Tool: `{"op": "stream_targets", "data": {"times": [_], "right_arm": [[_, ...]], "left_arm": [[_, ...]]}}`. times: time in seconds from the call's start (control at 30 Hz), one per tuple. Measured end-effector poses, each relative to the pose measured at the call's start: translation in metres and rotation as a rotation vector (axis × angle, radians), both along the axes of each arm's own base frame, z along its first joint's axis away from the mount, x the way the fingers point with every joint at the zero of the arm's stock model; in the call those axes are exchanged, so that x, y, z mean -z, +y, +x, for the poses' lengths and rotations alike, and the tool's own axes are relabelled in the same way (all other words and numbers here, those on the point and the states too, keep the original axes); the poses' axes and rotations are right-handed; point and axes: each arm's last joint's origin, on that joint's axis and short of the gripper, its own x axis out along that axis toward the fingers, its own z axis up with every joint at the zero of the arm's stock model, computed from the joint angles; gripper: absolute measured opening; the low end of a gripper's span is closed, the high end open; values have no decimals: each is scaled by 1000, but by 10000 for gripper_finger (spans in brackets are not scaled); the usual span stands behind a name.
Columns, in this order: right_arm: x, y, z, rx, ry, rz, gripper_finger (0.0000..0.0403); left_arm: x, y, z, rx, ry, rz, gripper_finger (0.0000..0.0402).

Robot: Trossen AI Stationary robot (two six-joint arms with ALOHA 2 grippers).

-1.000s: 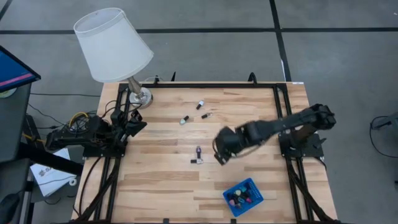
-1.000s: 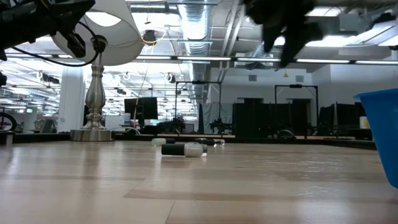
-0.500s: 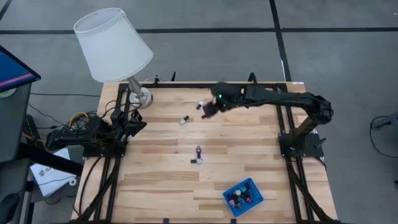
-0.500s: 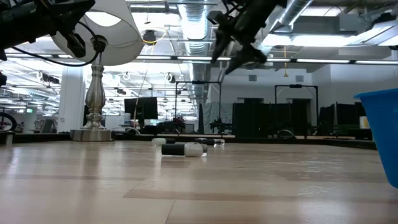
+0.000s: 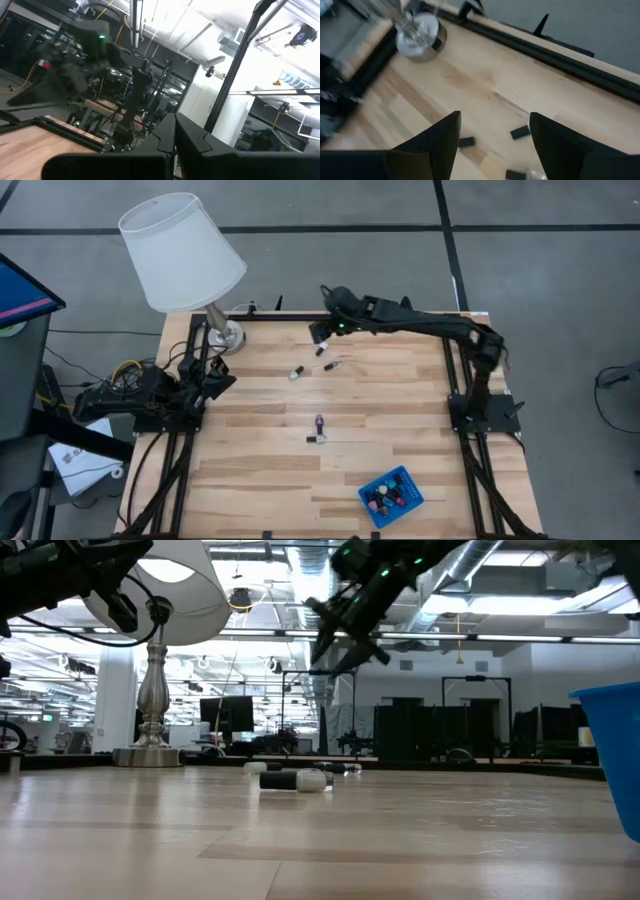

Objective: Pick & Place Nail Polish
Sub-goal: Put the top white nail polish into the blue bin

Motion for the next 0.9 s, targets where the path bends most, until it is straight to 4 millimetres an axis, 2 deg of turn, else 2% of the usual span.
{"op": "stream_targets", "data": {"times": [0.2, 0.4, 0.57, 0.73, 0.9], "right_arm": [[6, -15, 36, -14, 104, 20, 228], [23, -26, 64, -8, 271, 15, 228], [43, -30, 73, 31, 432, 56, 228], [67, -29, 74, 169, 453, 161, 228], [91, -22, 81, 200, 472, 248, 228]], "left_arm": [[0, 0, 0, -1, -1, 0, 1], [0, 0, 0, 0, -1, 0, 1], [0, 0, 0, -1, -1, 0, 1], [0, 0, 0, -1, -1, 0, 1], [0, 0, 0, 0, 0, 0, 1]]}}
